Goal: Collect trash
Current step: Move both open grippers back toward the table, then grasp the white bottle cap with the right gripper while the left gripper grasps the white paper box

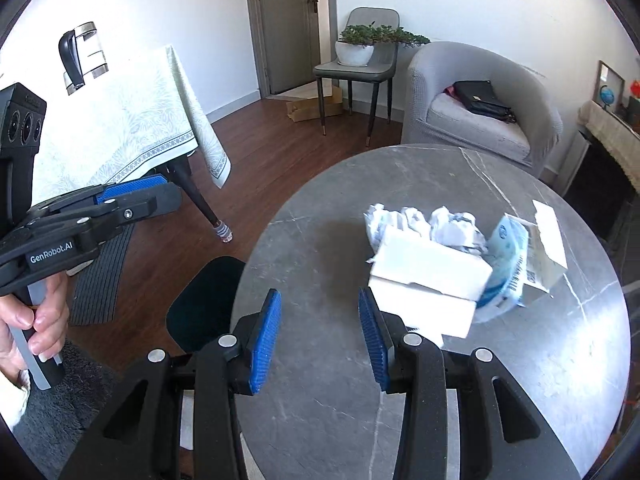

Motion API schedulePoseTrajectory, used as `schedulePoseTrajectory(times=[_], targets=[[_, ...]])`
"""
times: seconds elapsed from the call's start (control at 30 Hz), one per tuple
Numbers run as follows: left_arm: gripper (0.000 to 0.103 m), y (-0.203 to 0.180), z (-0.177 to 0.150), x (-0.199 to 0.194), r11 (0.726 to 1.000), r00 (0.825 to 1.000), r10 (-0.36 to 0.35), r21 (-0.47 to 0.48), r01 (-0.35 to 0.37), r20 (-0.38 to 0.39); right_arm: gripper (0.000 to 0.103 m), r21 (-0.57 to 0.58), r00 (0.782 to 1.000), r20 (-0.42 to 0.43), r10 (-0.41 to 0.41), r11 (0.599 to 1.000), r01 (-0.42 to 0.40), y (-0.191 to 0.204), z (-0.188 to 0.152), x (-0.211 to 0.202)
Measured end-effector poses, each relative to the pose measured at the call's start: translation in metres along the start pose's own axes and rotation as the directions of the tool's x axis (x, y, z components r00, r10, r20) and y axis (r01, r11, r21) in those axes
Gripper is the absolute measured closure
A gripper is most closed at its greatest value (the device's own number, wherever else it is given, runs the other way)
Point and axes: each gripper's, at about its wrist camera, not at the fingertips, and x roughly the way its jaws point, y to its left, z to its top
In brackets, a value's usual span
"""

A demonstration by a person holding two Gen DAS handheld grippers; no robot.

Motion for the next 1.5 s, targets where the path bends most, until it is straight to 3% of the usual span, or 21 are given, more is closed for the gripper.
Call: schedulePoseTrajectory(times=[0.33, 0.43, 0.57, 0.93, 1.1, 1.27, 1.5], targets=[[0.053, -0.025, -0.011, 0.031, 1.000, 0.999, -0.014, 0.009, 0.015, -0.046, 0.062, 0.051, 0.998, -0.045, -0.046, 0.998, 0.048, -0.038, -0.026, -0.003], [0.050, -0.032, -0.012, 0.035, 1.000, 0.999, -0.017, 0.015, 0.018, -0.043, 0.055, 0.061, 0.997, -0.051, -0.050, 0.997, 0.053, -0.042, -0.030, 0.003], [0.048, -0.039, -0.012, 0.039, 0.999, 0.998, -0.028, 0.025, 0.030, -0.047, 0.055, 0.071, 0.997, -0.066, -0.037, 0.997, 0.042, -0.047, -0.036, 0.015], [0.035, -0.060, -0.013, 0.043, 0.996, 0.995, -0.089, 0.024, 0.090, -0.051, 0.055, 0.078, 0.999, -0.029, -0.045, 0.996, 0.047, -0.048, -0.030, 0.025], [0.030, -0.071, -0.014, 0.047, 0.995, 0.995, -0.088, 0.050, 0.091, -0.053, 0.072, 0.088, 0.999, -0.021, -0.029, 0.996, 0.031, -0.055, -0.029, 0.022], [0.026, -0.082, -0.015, 0.054, 0.994, 0.993, -0.094, 0.048, 0.097, -0.071, 0.072, 0.097, 0.999, -0.004, -0.036, 0.995, 0.036, -0.067, -0.034, 0.008], [0.019, -0.113, -0.018, 0.069, 0.993, 0.992, -0.090, 0.070, 0.096, -0.088, 0.072, 0.150, 0.991, 0.001, -0.131, 0.980, 0.129, -0.106, -0.053, -0.017]])
